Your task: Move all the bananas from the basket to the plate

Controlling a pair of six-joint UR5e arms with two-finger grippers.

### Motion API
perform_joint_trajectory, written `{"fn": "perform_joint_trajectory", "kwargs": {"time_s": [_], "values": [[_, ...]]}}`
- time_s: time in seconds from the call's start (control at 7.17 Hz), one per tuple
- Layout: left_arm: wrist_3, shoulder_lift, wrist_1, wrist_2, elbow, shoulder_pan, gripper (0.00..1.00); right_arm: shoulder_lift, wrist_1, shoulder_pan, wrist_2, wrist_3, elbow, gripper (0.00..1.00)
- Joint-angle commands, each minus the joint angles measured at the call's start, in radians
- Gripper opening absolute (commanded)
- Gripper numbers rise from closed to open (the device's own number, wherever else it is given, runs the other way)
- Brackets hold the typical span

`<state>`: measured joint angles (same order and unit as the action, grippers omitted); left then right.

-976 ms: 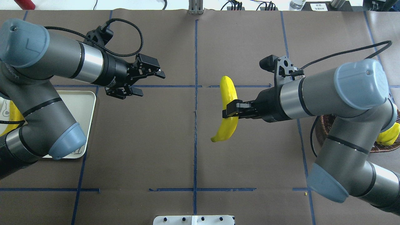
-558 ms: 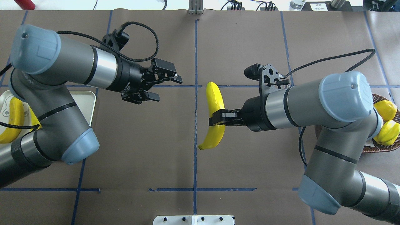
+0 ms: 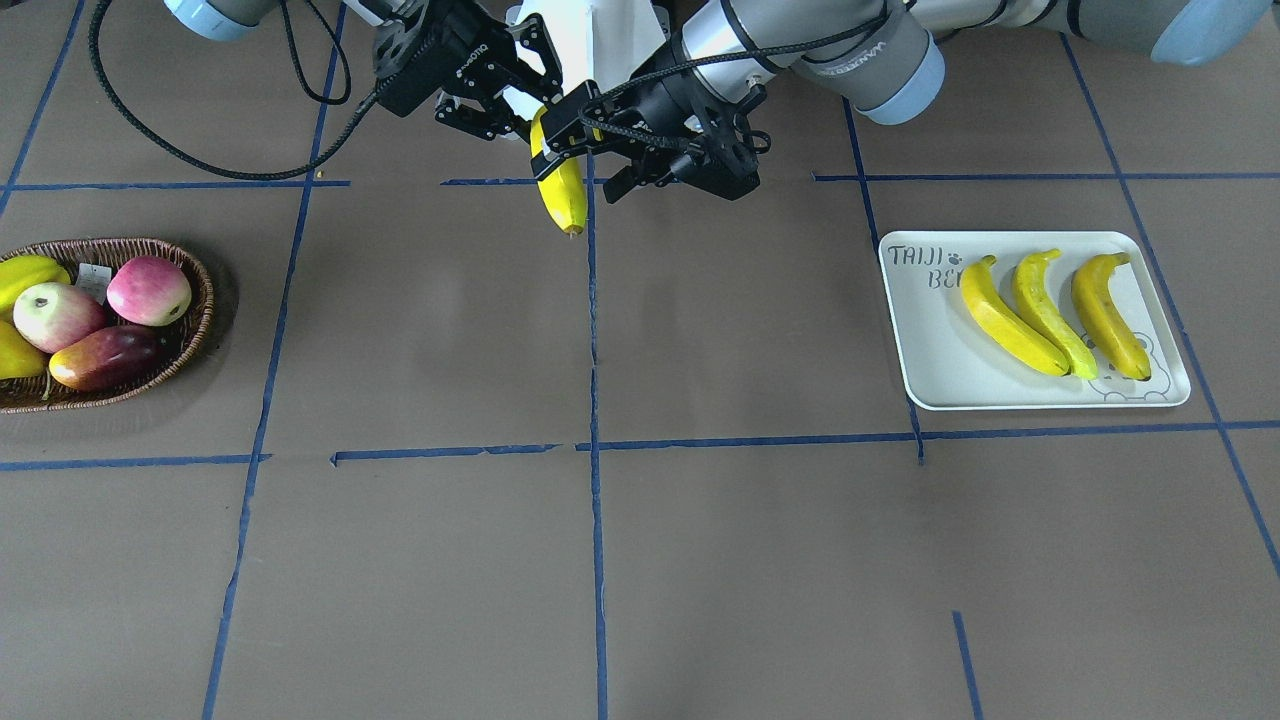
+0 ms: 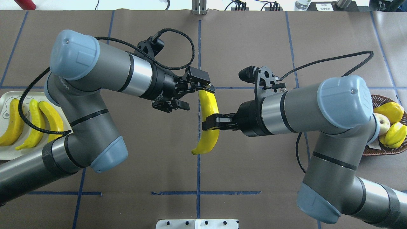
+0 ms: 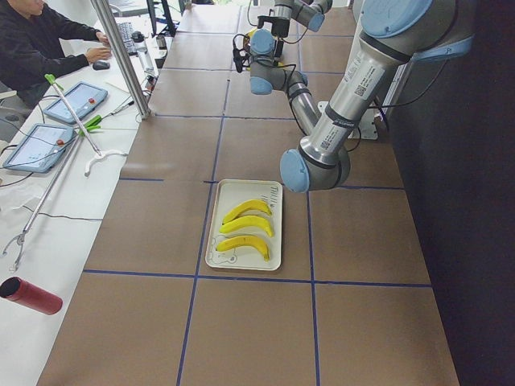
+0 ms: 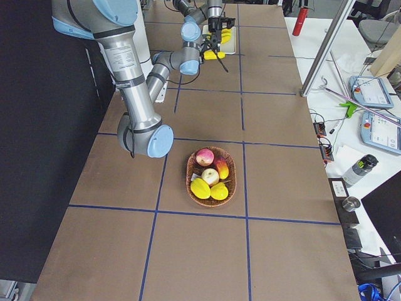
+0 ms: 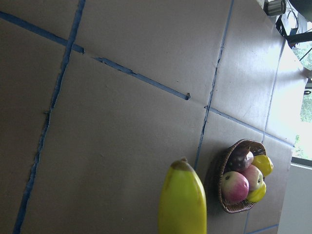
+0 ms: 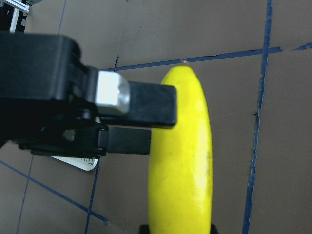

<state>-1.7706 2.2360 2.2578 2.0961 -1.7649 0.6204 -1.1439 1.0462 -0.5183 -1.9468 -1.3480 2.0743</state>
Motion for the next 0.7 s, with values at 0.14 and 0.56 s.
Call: {"fn": "perform_joint_trajectory", "kwargs": {"time_s": [0.14, 0.56], "values": [[0.002, 0.004, 0.026, -0.001, 0.004, -0.043, 0.13, 0.001, 0.000, 0.000, 0.000, -0.002, 0.004, 0.01], [0.008, -0.006, 0.048, -0.002, 0.008, -0.053, 0.00, -0.007, 0.000, -0.002, -0.004, -0.006, 0.004, 0.38]]}}
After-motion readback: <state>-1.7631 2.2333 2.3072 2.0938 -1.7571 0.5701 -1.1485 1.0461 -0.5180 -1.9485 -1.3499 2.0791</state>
